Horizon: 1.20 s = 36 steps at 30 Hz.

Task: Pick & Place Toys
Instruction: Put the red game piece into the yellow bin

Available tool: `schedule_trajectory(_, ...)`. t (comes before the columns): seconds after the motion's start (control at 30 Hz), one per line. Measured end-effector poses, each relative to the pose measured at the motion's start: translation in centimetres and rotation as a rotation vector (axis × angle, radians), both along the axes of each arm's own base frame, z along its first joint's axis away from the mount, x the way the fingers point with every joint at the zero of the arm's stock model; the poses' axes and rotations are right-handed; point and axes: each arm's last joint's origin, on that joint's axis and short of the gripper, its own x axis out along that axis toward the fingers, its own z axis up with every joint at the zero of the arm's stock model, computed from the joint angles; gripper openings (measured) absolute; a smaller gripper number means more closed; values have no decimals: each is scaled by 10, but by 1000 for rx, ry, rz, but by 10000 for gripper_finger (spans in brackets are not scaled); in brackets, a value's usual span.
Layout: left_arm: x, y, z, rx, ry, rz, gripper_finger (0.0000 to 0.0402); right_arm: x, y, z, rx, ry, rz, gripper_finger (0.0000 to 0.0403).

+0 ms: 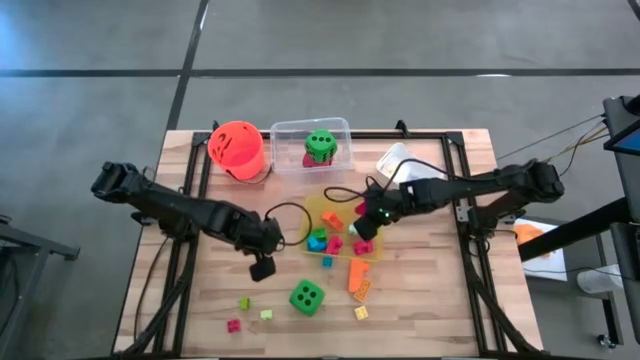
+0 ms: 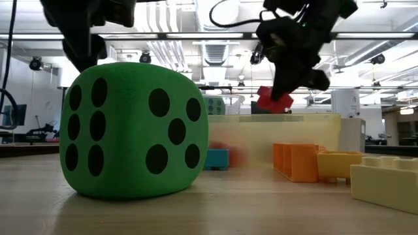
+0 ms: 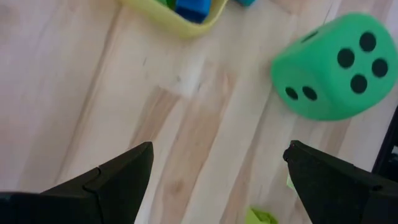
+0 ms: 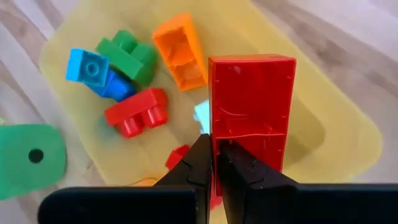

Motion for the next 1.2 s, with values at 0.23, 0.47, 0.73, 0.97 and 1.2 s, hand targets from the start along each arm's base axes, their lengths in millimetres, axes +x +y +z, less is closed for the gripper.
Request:
schedule_trajectory(0.23,-7,-6,-1,3,52,17,361,9,-14,-14,-31,6,66,13)
schedule_trajectory(0.47,-14,-13,1,-12,70,41,361,22,-8,-34,-106,113,208,13)
schedule_trajectory(0.73,-25,-24,9,-40,47,58,361,25,-10,-40,-232,174,312,13)
schedule_trajectory(0.97,-27,-26,10,-32,36,70,361,25,-10,-48,-271,232,417,13)
schedule_trajectory(1.2,-27,-26,10,-27,32,78,361,27,-7,-57,-283,259,467,13)
